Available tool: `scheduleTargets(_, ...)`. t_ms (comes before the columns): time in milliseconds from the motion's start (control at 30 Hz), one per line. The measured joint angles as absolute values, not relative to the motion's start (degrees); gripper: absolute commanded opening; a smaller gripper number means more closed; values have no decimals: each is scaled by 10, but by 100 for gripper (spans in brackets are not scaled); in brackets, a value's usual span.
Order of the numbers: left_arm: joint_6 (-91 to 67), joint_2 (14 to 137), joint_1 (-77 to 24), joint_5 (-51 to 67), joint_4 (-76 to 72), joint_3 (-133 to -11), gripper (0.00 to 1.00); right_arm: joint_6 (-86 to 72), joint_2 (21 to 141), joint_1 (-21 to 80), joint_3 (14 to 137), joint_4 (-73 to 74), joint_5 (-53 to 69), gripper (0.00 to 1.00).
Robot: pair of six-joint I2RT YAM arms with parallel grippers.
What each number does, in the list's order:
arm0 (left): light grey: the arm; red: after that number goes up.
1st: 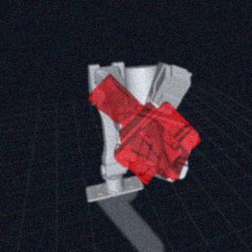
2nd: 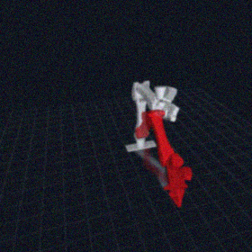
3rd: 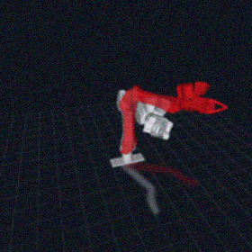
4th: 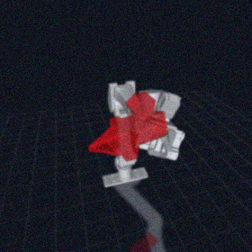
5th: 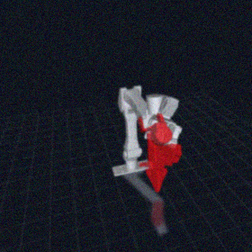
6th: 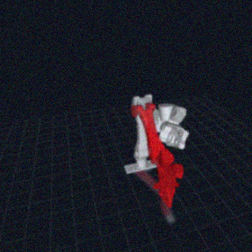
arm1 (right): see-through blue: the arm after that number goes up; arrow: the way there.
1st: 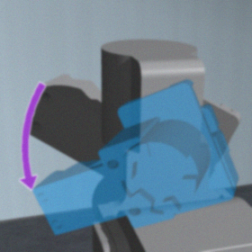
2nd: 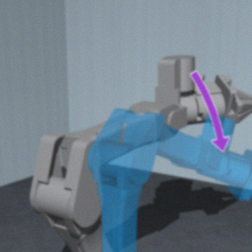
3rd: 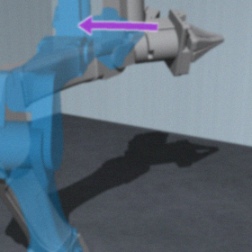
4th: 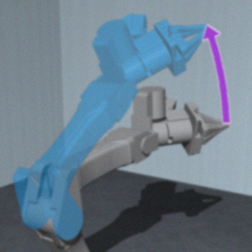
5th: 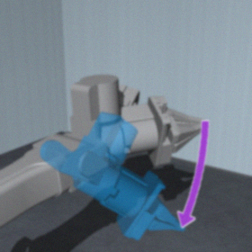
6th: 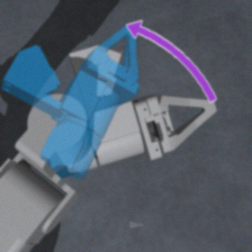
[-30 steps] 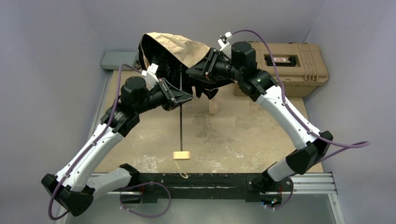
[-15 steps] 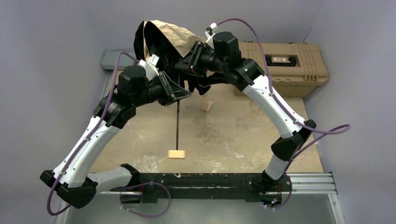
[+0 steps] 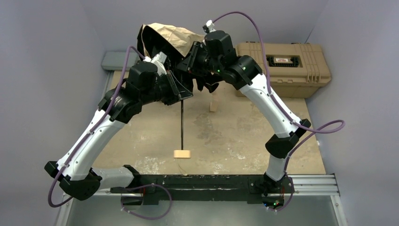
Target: Open the umbrella
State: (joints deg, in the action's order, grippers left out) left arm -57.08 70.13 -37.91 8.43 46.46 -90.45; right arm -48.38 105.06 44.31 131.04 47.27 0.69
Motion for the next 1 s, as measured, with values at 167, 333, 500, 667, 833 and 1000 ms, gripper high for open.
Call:
scheduleTargets(167,-563,702,-385,70,485,-912,0,-455,1050,458,1310,472,-18,27)
scheduleTargets(333,-555,702,-393,71,494,-922,0,-432,1049,474,1298,471,-38,15)
scheduleTargets(500,-553,705,-398,69,506,-923,0,-437,1042,480,1275,463,-52,4)
scheduleTargets(667,-552,706,-399,70,500,-922,0,-434,1039,481,1274,462,-67,4)
scheduleTargets(833,-544,703,-403,70,462,-910,0,-416,1039,476,1293,465,-95,4)
scheduleTargets(1000,-545,688,-407,70,388,-876,0,-408,1051,448,1325,453,-96,5)
